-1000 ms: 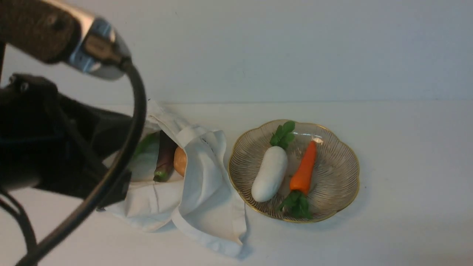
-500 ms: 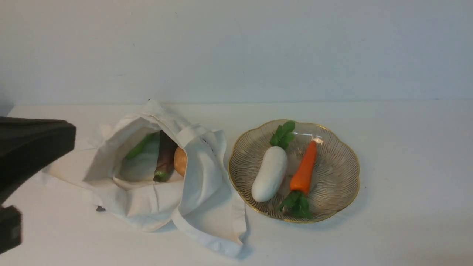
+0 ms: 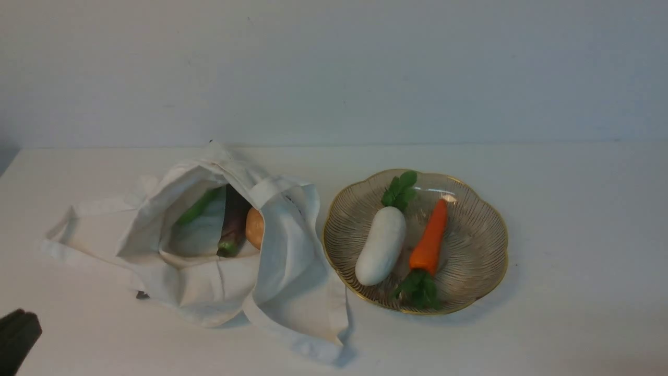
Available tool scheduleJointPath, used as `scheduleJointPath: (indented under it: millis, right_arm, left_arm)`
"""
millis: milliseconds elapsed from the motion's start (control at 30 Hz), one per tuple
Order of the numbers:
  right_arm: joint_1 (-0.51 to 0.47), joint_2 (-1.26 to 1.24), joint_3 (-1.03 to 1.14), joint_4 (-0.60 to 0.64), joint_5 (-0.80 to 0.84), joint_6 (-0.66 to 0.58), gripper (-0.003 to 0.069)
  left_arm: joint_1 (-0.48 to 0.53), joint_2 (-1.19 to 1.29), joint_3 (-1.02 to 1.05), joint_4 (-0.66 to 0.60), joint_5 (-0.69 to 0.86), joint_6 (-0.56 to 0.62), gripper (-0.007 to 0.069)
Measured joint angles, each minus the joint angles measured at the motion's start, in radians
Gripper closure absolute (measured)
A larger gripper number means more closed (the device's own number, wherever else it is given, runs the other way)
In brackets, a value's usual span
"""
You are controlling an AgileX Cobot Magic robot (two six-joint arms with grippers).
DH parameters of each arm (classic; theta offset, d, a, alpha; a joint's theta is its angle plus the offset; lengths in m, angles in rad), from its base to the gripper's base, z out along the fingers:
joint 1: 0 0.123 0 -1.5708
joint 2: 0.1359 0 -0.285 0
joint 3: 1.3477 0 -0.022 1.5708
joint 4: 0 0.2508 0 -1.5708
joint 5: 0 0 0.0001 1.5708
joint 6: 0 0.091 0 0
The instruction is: Take vegetables from cloth bag on white table place on plate.
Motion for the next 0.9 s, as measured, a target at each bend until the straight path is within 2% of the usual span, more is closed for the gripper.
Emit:
scheduleJointPath:
  millis: [200, 333, 900]
  right_arm:
    - [0.0, 0.0, 0.0, 0.0, 0.0, 0.0, 0.0669]
    - [0.0, 0.0, 0.0, 0.0, 0.0, 0.0, 0.0669]
    - [0.0, 0.0, 0.0, 0.0, 0.0, 0.0, 0.0669]
  left_arm:
    - [0.181, -0.068, 0.23, -0.029, -0.031, 0.009, 0.0629]
    - [0.231, -0.068, 0.253, -0.044, -0.031, 0.012, 0.0629]
    - [0.245, -0.068, 0.253, -0.055, -0.03, 0.053, 0.0629]
